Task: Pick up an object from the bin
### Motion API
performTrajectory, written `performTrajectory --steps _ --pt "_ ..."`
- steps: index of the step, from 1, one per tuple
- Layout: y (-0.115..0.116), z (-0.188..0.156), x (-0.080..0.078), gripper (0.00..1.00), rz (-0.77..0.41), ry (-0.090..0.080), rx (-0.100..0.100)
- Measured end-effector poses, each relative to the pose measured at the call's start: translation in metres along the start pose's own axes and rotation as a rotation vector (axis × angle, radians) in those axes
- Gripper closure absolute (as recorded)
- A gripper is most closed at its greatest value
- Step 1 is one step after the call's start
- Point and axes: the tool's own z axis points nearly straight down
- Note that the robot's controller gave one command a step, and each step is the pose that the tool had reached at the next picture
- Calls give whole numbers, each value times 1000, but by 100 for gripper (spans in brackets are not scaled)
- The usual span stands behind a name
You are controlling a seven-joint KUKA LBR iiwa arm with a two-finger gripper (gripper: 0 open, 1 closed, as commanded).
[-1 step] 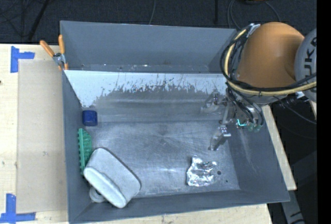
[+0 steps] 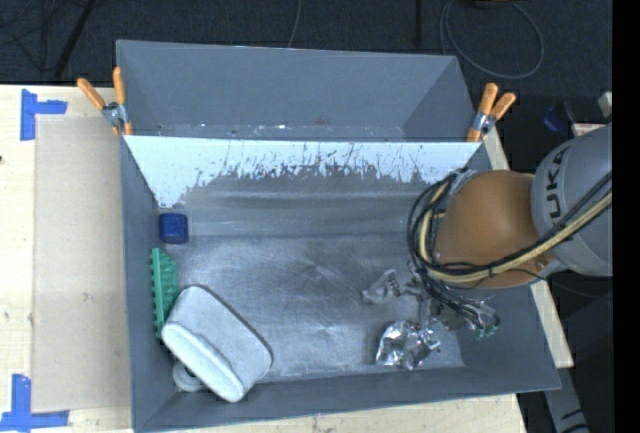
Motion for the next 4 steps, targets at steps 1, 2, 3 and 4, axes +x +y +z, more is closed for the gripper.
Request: performTrajectory --steps 1,2,3,4 --pt "-11 -28 30 0 -115 6 -1" --pt "1 -36 19 0 -68 8 -3" --pt "-6 -1 17 0 -79 -8 4" --pt "-7 -3 15 0 -80 1 1"
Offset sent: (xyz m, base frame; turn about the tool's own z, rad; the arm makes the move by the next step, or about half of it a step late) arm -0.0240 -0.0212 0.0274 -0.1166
